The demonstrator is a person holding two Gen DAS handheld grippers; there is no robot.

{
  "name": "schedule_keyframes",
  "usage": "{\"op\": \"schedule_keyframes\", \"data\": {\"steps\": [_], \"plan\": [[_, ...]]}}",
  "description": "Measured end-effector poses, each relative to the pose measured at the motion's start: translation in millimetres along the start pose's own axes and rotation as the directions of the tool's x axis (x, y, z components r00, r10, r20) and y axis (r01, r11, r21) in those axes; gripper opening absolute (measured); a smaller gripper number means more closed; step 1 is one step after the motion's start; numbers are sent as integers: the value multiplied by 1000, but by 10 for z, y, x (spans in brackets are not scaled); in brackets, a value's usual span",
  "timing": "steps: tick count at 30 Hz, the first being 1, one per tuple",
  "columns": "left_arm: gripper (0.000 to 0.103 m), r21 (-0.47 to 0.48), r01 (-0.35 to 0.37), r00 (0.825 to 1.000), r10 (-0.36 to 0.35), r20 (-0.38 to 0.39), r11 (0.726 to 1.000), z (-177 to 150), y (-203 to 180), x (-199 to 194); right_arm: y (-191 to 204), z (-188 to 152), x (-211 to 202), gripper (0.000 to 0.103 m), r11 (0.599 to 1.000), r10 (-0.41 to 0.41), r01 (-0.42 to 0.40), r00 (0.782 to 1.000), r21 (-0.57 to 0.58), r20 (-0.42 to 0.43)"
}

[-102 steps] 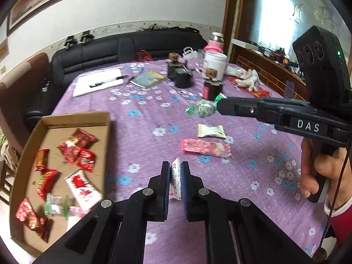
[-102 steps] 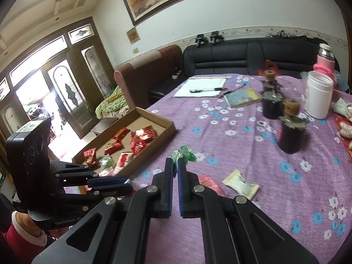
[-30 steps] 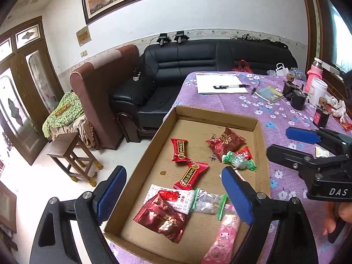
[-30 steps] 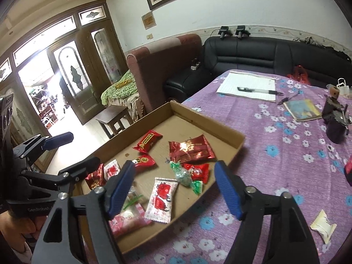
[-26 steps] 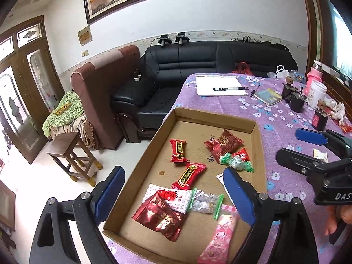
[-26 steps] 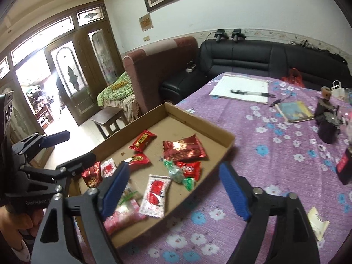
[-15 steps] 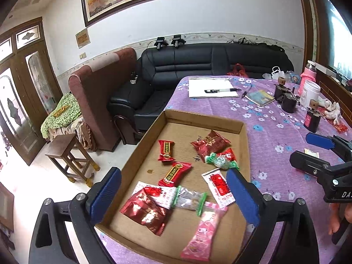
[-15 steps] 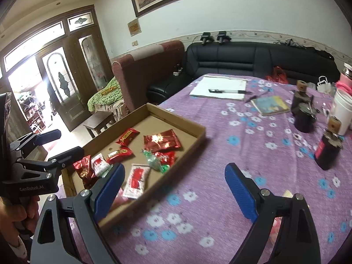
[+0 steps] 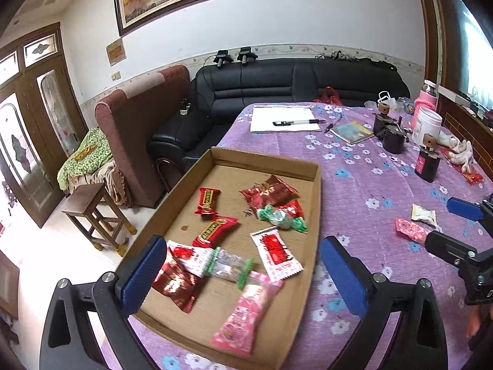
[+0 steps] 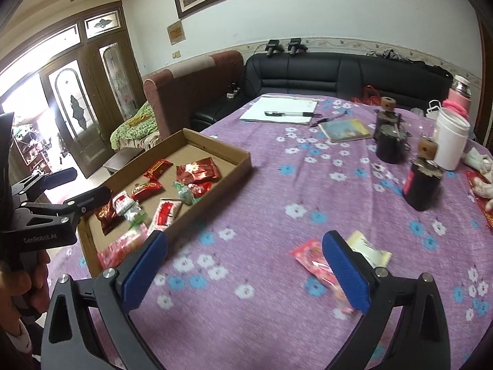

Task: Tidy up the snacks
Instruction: 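Move both tools back over the pink and cream packets on the table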

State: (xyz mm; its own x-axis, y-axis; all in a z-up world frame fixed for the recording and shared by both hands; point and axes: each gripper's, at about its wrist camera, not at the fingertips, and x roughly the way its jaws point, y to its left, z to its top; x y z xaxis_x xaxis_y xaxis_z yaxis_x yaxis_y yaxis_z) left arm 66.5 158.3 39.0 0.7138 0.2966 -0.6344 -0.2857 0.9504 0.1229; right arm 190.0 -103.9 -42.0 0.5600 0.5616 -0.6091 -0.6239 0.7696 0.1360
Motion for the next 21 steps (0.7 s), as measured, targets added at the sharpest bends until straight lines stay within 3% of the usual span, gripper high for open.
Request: {"op": "schedule_keyframes", "data": {"steps": [21], "plan": [[102,115,75,997,-74,-12,991,-144,-941,-47,-908,-355,-614,101,988,-142,141,990,70,14]]}}
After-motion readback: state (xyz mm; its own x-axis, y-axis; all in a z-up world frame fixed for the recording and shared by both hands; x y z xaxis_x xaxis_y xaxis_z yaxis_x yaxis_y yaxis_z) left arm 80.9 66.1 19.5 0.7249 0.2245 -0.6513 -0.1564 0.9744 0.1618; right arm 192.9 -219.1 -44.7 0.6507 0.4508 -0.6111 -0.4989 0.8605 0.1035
